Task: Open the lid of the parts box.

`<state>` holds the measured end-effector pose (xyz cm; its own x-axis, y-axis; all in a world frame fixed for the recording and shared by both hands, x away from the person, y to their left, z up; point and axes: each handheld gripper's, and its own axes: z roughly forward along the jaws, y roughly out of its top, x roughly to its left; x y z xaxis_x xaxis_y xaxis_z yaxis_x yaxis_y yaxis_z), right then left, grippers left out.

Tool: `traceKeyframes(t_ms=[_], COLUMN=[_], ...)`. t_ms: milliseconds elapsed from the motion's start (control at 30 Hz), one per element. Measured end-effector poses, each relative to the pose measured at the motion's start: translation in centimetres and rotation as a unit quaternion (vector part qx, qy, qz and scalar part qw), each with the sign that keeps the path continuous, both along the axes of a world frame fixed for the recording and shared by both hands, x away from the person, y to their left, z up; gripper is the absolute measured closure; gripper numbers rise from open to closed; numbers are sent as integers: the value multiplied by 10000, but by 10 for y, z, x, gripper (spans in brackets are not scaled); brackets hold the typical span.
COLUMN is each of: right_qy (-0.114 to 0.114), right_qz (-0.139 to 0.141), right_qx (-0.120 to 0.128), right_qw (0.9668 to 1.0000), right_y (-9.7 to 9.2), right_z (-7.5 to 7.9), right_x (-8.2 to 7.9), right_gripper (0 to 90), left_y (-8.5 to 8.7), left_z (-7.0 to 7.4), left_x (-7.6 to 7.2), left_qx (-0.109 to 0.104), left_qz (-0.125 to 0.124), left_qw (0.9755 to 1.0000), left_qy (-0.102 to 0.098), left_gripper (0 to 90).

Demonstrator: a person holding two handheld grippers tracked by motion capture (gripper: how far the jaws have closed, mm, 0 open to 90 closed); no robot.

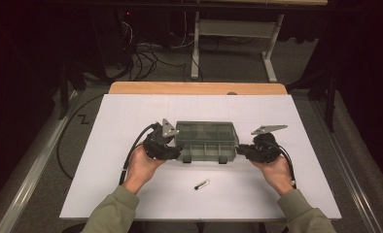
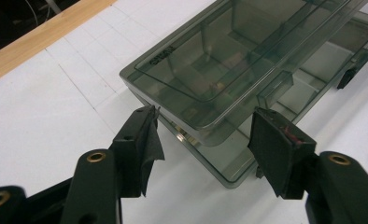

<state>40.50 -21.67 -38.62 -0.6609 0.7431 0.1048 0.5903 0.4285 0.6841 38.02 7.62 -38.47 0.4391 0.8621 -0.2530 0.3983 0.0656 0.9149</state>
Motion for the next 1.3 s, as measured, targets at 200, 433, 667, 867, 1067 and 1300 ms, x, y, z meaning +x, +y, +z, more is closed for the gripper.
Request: traceKeyframes(t_ms=[200, 433, 667, 867, 1067, 1300], right_qy=[49, 117, 235, 362, 366, 447], right_qz=[-129, -233, -388, -567, -621, -655], right_qx=[-9, -22, -43, -57, -110, -205], right_qw=[9999, 9997, 9990, 9977, 9973, 9966], right_y=[3, 7, 8, 12, 16, 21], right_z=[5, 7, 4, 2, 4, 1], right_x=[4, 11, 19, 26, 31, 37], right_gripper=[763, 762, 762, 759, 759, 752], left_y=[1, 2, 2, 4, 4, 5], left_z=[4, 10, 13, 16, 18, 20], left_x=[2, 4, 6, 9, 10, 12], left_qx=[-165, -247, -294, -421, -441, -521], left_qz=[28, 42, 37, 54, 67, 77], left_qw=[9999, 9997, 9996, 9991, 9990, 9986], left_qy=[-18, -47, -34, -22, -27, -21], left_gripper=[422, 425, 429, 428, 430, 430])
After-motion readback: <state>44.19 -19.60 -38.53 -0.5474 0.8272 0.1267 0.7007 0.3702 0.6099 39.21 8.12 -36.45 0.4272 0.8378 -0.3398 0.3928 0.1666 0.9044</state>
